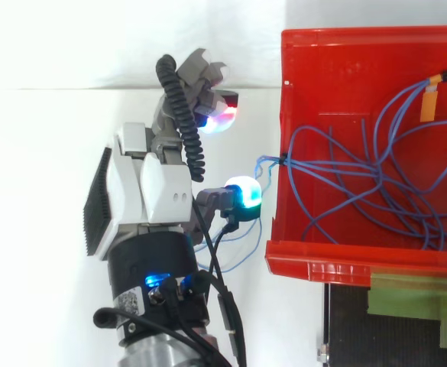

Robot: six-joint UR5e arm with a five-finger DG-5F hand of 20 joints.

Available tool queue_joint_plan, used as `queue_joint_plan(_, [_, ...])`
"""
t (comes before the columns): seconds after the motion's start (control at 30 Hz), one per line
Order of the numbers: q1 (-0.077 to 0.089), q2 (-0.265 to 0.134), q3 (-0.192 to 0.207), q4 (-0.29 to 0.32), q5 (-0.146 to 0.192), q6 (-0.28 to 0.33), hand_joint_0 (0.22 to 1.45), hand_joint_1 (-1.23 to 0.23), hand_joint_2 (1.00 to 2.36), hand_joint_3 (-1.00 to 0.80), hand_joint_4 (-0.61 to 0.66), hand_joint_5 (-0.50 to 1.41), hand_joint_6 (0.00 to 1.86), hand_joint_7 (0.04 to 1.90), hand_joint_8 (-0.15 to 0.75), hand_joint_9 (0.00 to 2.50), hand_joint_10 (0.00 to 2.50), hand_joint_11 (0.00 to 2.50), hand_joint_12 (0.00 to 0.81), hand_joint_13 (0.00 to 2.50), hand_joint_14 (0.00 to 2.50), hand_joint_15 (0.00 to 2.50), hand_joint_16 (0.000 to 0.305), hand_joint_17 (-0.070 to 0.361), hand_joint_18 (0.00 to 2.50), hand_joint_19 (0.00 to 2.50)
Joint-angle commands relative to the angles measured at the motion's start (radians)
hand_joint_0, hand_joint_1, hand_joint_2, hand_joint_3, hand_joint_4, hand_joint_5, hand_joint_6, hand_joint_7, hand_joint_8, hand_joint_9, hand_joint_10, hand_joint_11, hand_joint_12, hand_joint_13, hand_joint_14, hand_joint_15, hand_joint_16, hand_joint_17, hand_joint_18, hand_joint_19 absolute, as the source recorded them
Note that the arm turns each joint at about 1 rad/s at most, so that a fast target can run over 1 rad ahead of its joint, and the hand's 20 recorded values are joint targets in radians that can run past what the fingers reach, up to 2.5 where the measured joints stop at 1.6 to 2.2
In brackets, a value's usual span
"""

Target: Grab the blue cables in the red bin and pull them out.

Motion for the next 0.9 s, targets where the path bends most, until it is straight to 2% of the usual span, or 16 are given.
queue_joint_plan(0.0, [-0.001, 0.000, 0.000, 0.017, -0.002, 0.000, 0.69, -1.08, 1.00, -1.00, 0.07, 0.64, 0.00, 0.73, 0.264, 0.67, 0.02, 1.18, 0.375, 0.54, 0.02, 0.55, 0.049, 0.111, 0.37, 0.38])
queue_joint_plan(0.17, [-0.001, 0.000, -0.026, 0.029, -0.002, 0.000, 0.69, -1.07, 1.00, -1.00, 0.06, 0.63, 0.00, 0.72, 0.263, 0.67, 0.02, 1.19, 0.375, 0.54, 0.02, 0.55, 0.049, 0.111, 0.37, 0.38])
queue_joint_plan(0.27, [-0.004, 0.000, -0.045, 0.089, -0.002, 0.006, 0.69, -1.07, 1.00, -1.00, 0.07, 0.63, 0.00, 0.73, 0.264, 0.67, 0.02, 1.18, 0.375, 0.54, 0.02, 0.55, 0.049, 0.110, 0.37, 0.38])
queue_joint_plan(0.33, [-0.004, 0.000, -0.046, 0.097, -0.003, 0.008, 0.69, -1.07, 1.00, -1.00, 0.07, 0.63, 0.00, 0.73, 0.261, 0.66, 0.02, 1.18, 0.374, 0.54, 0.02, 0.56, 0.049, 0.110, 0.37, 0.38])
queue_joint_plan(0.43, [-0.007, 0.000, -0.046, 0.077, -0.003, 0.008, 0.69, -1.07, 1.00, -1.00, 0.07, 0.63, 0.00, 0.72, 0.262, 0.67, 0.02, 1.19, 0.375, 0.54, 0.02, 0.55, 0.049, 0.110, 0.37, 0.38])
queue_joint_plan(0.77, [-0.013, 0.000, -0.046, 0.069, -0.008, 0.006, 0.69, -1.06, 1.00, -1.00, 0.07, 0.63, 0.00, 0.72, 0.262, 0.67, 0.02, 1.18, 0.373, 0.53, 0.02, 0.55, 0.049, 0.110, 0.37, 0.39])
queue_joint_plan(0.87, [-0.013, 0.002, -0.045, 0.043, -0.016, 0.003, 0.69, -1.06, 1.00, -1.00, 0.07, 0.63, 0.00, 0.72, 0.265, 0.67, 0.02, 1.18, 0.374, 0.53, 0.02, 0.56, 0.049, 0.110, 0.36, 0.39])
